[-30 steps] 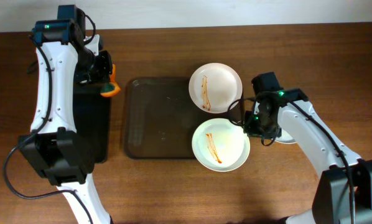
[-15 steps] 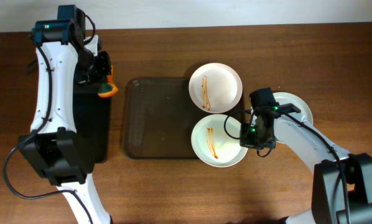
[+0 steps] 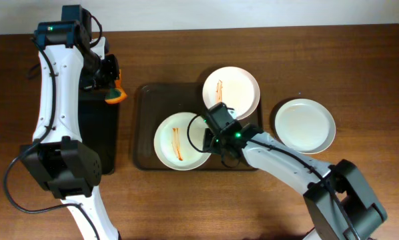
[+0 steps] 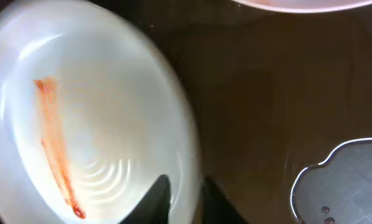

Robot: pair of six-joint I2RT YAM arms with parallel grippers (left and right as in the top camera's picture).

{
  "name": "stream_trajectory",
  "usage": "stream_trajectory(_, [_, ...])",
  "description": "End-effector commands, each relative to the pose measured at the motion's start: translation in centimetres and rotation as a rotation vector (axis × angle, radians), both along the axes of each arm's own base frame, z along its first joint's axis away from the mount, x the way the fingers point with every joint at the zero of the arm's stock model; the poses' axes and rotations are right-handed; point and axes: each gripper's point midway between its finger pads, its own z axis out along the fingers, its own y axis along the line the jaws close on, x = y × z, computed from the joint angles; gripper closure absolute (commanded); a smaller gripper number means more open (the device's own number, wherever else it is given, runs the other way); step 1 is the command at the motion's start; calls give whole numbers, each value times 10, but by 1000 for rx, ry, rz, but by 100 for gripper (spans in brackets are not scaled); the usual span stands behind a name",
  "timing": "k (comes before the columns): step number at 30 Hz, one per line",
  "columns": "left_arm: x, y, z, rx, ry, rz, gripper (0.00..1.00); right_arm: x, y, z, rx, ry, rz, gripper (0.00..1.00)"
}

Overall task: Clean dirty plates on tray and stack at the side
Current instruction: 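Scrub the bottom plate with the sponge while the right gripper holds it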

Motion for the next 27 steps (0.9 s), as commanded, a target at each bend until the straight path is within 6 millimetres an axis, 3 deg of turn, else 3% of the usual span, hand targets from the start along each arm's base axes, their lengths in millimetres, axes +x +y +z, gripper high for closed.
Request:
stream_trajectory(1, [2, 2, 7, 8, -28, -13, 100, 13, -7, 2, -20, -34, -23, 67])
stream_trajectory(5, [6, -8, 6, 8, -41, -33, 100, 34, -10, 0, -40, -108, 70, 62])
stream_trajectory(8, [8, -29, -11, 8, -32, -83, 100, 27, -2, -29, -19, -35, 101, 62])
stream_trajectory(11, [5, -41, -30, -9, -3, -99, 100, 27, 2, -33, -3, -24, 101, 63])
stream_trajectory(14, [-2, -65, -49, -40, 30, -146, 100, 25, 3, -35, 22, 1, 59, 87])
stream_trajectory(16, [-13, -86, -73, -38, 68, -196, 100, 19, 8, -45, 51, 48, 56, 89])
stream_trajectory(17, [-21, -93, -83, -37, 96, -213, 100, 15, 10, -52, 66, 79, 53, 96])
stream_trajectory(18, [-25, -95, -87, -39, 111, -224, 100, 14, 11, -53, 79, 90, 56, 96])
stream_trajectory(19, [-35, -120, -86, -165, 105, -373, 100, 16, 9, -52, 112, 109, 49, 96])
stream_trajectory(21, [-39, -123, -88, -183, 117, -382, 100, 16, 8, -52, 117, 113, 47, 96])
stream_trajectory(24, [-54, -124, -117, -191, 166, -384, 100, 16, 8, -52, 117, 112, 47, 96])
stream_trajectory(27, [-73, -133, -160, -190, 189, -400, 100, 17, 9, -52, 118, 109, 48, 96])
